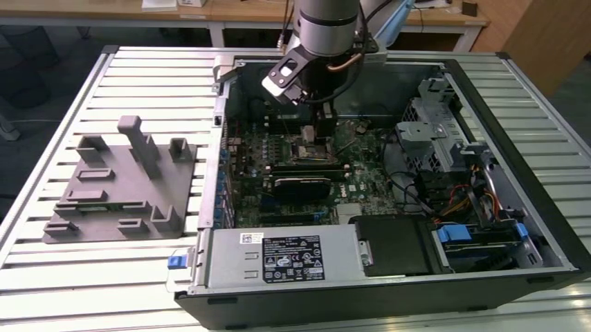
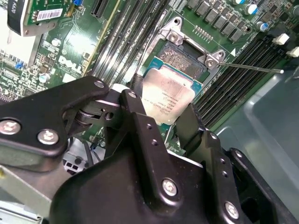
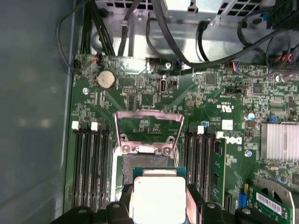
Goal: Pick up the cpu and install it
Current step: 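Place the cpu into insertion slot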
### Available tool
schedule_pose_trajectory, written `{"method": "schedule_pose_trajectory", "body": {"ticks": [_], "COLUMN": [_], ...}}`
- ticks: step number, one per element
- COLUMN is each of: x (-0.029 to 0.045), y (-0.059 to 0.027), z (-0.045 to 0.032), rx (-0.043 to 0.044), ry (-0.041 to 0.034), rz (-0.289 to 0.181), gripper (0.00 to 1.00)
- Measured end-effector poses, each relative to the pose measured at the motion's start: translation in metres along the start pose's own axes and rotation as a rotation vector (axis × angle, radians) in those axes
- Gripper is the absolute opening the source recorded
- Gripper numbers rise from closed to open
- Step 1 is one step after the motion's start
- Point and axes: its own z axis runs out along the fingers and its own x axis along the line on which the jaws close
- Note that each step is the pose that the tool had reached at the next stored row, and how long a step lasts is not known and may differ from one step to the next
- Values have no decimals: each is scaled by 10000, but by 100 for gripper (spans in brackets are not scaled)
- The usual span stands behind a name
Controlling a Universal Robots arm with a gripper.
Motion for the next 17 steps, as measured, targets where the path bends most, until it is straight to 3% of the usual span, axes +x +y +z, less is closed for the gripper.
{"method": "schedule_pose_trajectory", "body": {"ticks": [17], "x": [14], "y": [-6], "z": [59], "rx": [0], "ry": [0], "rz": [0], "gripper": [53]}}
